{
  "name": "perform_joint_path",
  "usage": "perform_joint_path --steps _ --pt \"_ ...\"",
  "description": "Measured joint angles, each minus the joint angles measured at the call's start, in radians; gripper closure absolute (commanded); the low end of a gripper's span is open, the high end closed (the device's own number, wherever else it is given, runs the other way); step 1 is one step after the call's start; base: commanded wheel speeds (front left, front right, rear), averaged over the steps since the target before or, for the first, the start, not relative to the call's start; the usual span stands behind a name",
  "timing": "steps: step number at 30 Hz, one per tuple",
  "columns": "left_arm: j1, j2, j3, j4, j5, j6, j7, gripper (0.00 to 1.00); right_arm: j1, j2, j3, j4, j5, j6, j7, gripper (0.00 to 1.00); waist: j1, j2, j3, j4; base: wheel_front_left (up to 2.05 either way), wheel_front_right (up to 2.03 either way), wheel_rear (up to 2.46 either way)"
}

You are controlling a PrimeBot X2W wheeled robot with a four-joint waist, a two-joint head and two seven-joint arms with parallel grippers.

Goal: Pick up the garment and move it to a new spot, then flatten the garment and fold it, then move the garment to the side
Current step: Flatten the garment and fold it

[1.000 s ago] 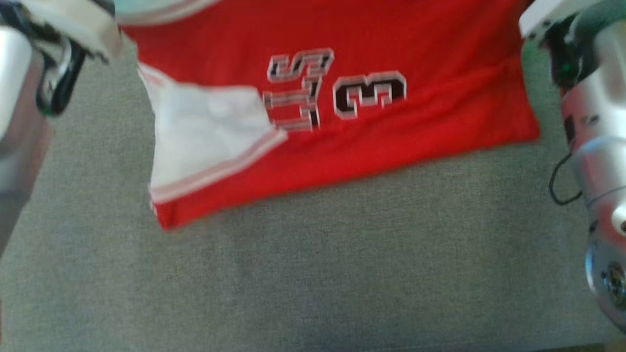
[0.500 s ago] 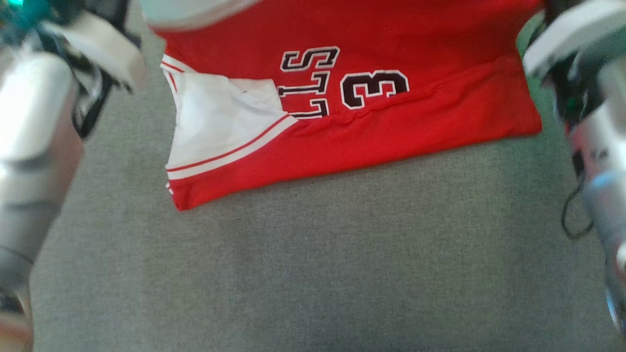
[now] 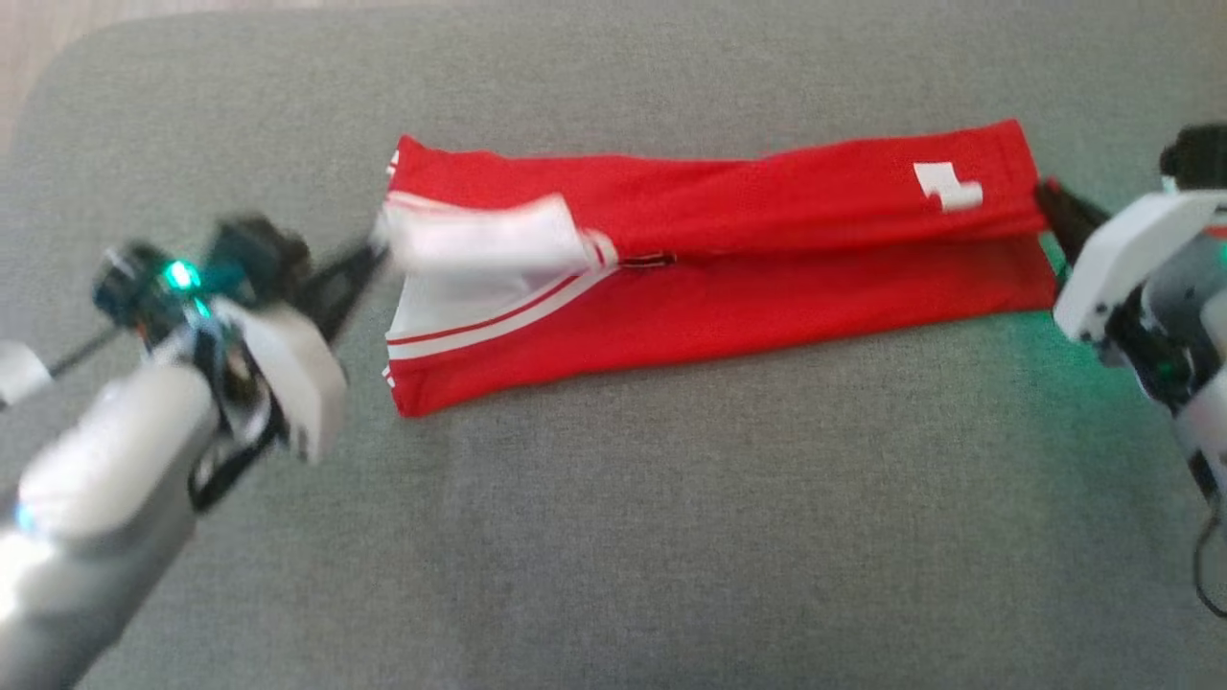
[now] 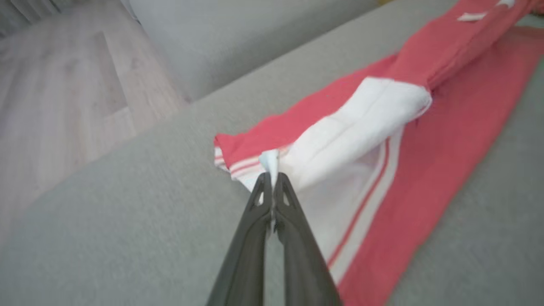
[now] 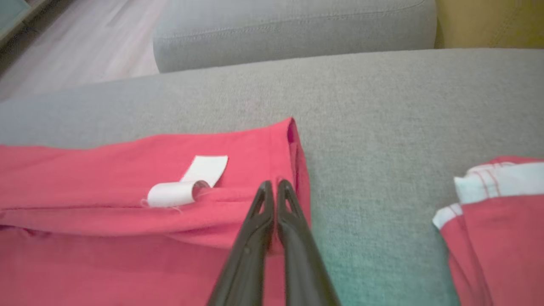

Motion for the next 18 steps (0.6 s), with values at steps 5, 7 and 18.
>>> perform_joint_path --steps 5,7,18 --pt "0.048 0.061 -0.050 -0.113 -0.045 0.000 0.090 1.00 0.015 -0.057 0.084 -0.009 0.003 0.000 0.047 1.00 0.0000 0.0000 -0.008 0.007 0.00 0.00 0.00" --pt "0.049 0.072 -0.056 -0.136 -0.046 0.000 0.110 1.00 0.015 -0.065 0.101 -0.009 0.014 0.000 0.058 1.00 0.0002 0.0000 -0.006 0.008 0.00 0.00 0.00" --pt "0.064 0.093 -0.099 -0.187 -0.033 0.020 0.163 1.00 0.013 -0.076 0.167 -0.009 0.070 0.000 0.114 1.00 0.0003 0.0000 0.008 -0.002 0.00 0.00 0.00"
